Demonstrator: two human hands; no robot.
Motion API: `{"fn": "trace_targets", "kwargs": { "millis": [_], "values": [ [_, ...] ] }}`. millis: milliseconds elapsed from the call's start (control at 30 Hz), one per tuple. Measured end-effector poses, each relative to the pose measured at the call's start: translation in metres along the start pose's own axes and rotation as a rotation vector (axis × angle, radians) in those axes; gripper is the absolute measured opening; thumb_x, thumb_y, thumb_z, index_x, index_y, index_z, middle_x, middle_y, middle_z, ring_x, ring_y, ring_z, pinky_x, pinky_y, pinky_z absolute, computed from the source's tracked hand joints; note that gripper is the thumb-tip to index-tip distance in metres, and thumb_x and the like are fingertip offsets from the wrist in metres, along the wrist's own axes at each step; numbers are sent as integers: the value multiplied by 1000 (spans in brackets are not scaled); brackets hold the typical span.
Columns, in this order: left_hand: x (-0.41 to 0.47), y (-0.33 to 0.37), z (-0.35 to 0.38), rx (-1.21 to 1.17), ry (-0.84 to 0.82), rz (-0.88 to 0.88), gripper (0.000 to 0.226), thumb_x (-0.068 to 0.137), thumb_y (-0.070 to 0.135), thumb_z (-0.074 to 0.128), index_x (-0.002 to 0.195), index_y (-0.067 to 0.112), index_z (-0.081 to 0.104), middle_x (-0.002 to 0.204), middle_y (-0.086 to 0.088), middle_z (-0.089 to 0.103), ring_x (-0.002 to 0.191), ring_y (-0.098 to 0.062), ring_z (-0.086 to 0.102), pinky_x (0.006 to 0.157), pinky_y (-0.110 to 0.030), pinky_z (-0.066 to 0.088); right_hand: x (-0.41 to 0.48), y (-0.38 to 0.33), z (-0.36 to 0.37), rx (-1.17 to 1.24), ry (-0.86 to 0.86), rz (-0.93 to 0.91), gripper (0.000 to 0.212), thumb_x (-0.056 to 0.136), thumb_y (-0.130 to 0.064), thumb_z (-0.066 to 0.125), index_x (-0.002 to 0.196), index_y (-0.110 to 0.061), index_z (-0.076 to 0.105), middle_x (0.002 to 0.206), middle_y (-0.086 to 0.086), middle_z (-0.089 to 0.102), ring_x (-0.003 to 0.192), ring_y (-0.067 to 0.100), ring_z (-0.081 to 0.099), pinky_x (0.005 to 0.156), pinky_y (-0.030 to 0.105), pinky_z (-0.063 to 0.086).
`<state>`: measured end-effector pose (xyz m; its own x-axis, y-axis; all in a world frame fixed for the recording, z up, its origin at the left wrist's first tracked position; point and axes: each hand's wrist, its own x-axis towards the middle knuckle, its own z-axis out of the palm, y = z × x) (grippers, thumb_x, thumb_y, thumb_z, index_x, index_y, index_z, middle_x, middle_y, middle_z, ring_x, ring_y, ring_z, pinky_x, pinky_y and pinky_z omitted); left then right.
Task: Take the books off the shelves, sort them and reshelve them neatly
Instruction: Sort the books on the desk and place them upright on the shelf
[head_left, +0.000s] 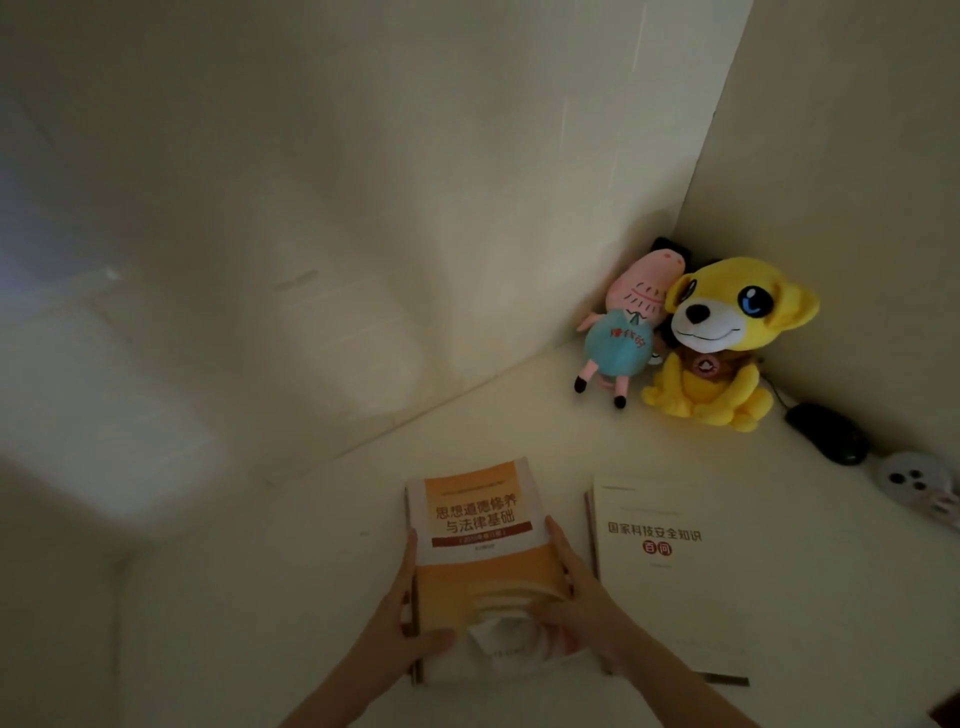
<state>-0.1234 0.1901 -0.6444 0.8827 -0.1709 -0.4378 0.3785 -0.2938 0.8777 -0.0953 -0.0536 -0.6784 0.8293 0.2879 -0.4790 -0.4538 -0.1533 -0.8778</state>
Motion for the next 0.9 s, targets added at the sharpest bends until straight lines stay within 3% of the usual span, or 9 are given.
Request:
{"fn": "trace_targets", "kwargs": {
  "millis": [67,133,200,300,400,500,667,800,900],
  "values": [
    [-1,4,-8,-40,-32,-33,105,73,18,78,131,53,-1,126,21,38,109,-1,49,75,-17,53,-2,0,-3,118,-21,41,137,28,-47,95,137,-51,13,124,5,51,108,23,60,82,28,54],
    [-3,8,-18,-52,-54,-84,105,66,27,84,132,60,8,128,15,43,113,-9,52,81,-27,55,-6,1,-6,199,-41,75,144,24,-41,97,140,-49,12,112,10,59,96,22,67,73,26,54],
    [-6,15,-26,-67,-69,-137,113,46,43,90,133,62,20,128,5,49,113,-18,56,81,-37,56,-10,3,-4,245,-78,120,147,26,-33,98,146,-47,14,117,13,58,101,27,66,77,31,54],
    [-8,27,-31,-119,-82,-202,108,39,37,90,130,58,37,123,-6,56,104,-25,64,76,-42,58,-12,-1,3,323,-149,169,136,45,-13,95,150,-42,13,129,5,56,113,27,61,86,35,53],
    [-10,41,-37,-209,-75,-232,90,57,22,87,126,56,41,111,-7,68,96,-27,68,75,-44,57,-9,-16,4,395,-162,166,108,69,4,78,148,-40,20,127,0,61,113,25,62,86,34,53],
    [-9,47,-41,-239,-71,-247,80,74,6,75,128,54,40,106,-4,72,97,-28,68,76,-44,56,-8,-27,1,386,-156,158,104,72,2,75,148,-42,19,125,-1,62,110,25,64,88,35,53],
    [-12,50,-44,-233,-77,-242,80,75,4,72,133,50,39,110,-8,70,99,-29,67,80,-48,56,-10,-41,-3,312,-147,154,95,79,-3,70,146,-48,21,121,-4,57,108,27,63,87,34,53],
    [-19,63,-47,-190,-54,-177,85,72,4,77,132,51,40,117,-10,60,95,-23,68,78,-47,57,-17,-56,-5,257,-189,121,102,70,-8,82,145,-48,25,132,5,50,112,27,61,88,35,54],
    [-28,80,-51,-133,-43,-100,84,75,6,75,130,56,37,120,-7,56,97,-20,67,78,-44,57,-27,-76,-2,186,-182,11,96,66,-18,87,139,-51,35,139,-1,41,117,22,56,87,31,54]
  ]
}}
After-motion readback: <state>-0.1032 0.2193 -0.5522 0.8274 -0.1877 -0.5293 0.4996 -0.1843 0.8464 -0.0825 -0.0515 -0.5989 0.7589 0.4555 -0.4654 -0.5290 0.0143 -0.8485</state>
